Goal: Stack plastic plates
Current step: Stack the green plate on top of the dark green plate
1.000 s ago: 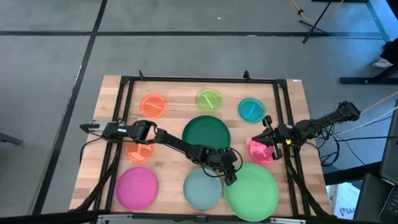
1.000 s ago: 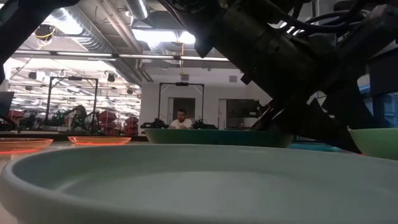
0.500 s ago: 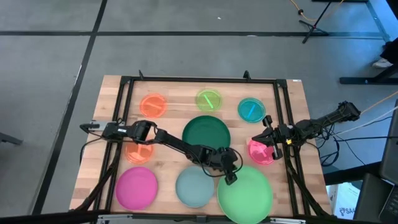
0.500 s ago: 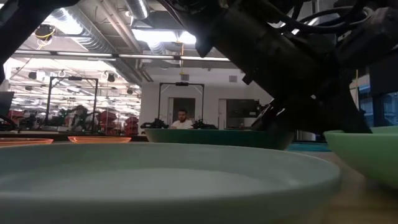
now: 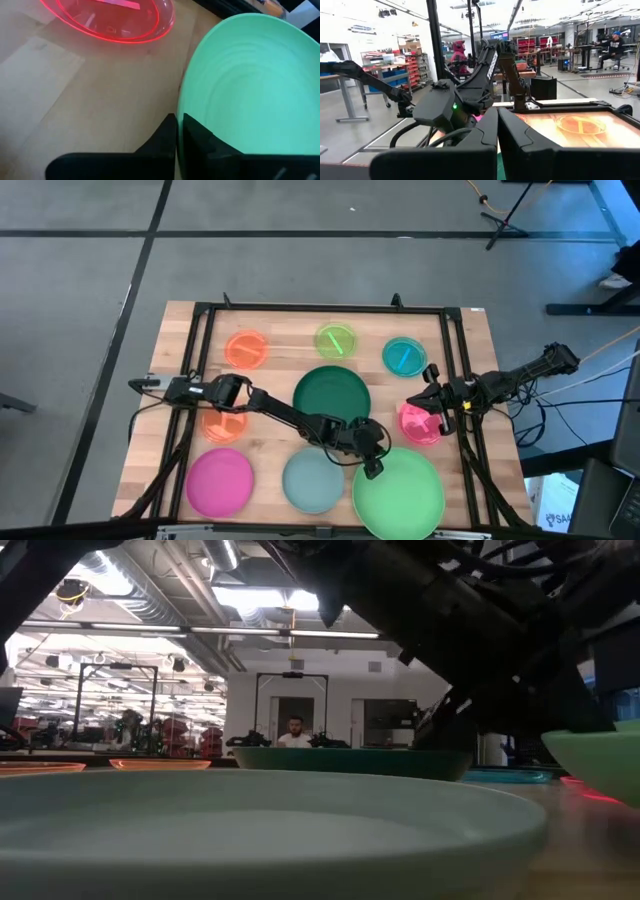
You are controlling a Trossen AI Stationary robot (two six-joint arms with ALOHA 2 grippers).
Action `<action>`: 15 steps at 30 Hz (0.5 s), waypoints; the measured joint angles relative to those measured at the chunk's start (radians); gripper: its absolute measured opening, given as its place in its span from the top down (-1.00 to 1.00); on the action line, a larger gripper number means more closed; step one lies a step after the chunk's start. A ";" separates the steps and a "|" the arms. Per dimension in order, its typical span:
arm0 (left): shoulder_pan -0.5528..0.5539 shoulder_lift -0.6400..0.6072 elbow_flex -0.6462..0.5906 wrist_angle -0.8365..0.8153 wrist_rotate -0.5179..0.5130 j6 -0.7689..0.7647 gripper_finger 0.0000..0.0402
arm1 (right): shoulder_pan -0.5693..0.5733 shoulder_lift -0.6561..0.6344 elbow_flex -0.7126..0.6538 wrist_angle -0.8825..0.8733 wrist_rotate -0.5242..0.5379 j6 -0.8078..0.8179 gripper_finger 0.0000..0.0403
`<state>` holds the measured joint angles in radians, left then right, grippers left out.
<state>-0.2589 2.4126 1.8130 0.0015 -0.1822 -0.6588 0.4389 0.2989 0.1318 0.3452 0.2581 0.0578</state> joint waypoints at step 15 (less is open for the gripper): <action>-0.017 -0.275 0.001 -0.431 -0.190 0.096 0.98 | 0.000 0.030 0.001 0.057 0.006 0.045 0.99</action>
<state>-0.2756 2.1371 1.8141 -0.4298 -0.3723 -0.5625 0.4393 0.3294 0.1326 0.4021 0.2645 0.1023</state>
